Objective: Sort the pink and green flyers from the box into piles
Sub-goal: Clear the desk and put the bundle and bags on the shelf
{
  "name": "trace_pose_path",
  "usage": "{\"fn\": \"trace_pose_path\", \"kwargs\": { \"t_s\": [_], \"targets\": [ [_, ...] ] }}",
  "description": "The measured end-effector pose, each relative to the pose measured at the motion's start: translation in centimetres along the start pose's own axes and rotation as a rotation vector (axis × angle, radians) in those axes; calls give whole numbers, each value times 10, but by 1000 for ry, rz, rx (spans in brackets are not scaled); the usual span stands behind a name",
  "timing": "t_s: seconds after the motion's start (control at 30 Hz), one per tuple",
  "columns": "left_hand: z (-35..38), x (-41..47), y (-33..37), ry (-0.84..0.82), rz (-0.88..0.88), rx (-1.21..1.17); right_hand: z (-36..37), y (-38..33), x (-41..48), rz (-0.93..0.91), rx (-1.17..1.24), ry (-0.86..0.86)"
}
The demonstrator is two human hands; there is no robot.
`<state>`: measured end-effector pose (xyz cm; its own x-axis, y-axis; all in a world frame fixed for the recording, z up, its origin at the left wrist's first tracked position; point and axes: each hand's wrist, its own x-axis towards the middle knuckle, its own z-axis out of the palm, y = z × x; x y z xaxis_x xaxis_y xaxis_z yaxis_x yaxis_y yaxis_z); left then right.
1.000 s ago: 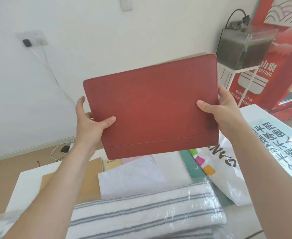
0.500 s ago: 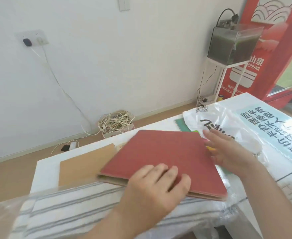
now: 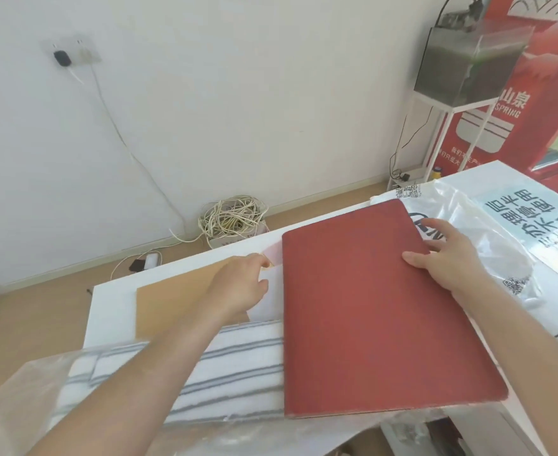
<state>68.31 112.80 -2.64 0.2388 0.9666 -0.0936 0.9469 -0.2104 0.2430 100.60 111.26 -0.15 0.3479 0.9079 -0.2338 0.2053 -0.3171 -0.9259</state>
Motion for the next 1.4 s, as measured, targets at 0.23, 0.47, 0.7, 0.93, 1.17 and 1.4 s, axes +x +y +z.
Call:
{"fn": "trace_pose_path", "kwargs": {
  "t_s": [0.23, 0.47, 0.7, 0.93, 1.17, 1.4],
  "targets": [
    [34, 63, -12, -267, -184, 162, 2, 12, 40, -34, -632, 82],
    [26, 90, -16, -372, -353, -2, 83, 6, 9, -522, -942, -302],
    [3, 103, -3, -261, -311, -192, 118, 32, -13, -674, -1128, -504],
    [-125, 70, -15, 245, -437, -97, 112, 44, -25, -546, -1108, -437],
    [-232, -4, -1, 590, -152, -160, 120, -67, -23, -491, -474, -422],
    [-289, -42, 30, 627, 188, -446, 71, -160, -57, -672, 111, -387]
  ]
}}
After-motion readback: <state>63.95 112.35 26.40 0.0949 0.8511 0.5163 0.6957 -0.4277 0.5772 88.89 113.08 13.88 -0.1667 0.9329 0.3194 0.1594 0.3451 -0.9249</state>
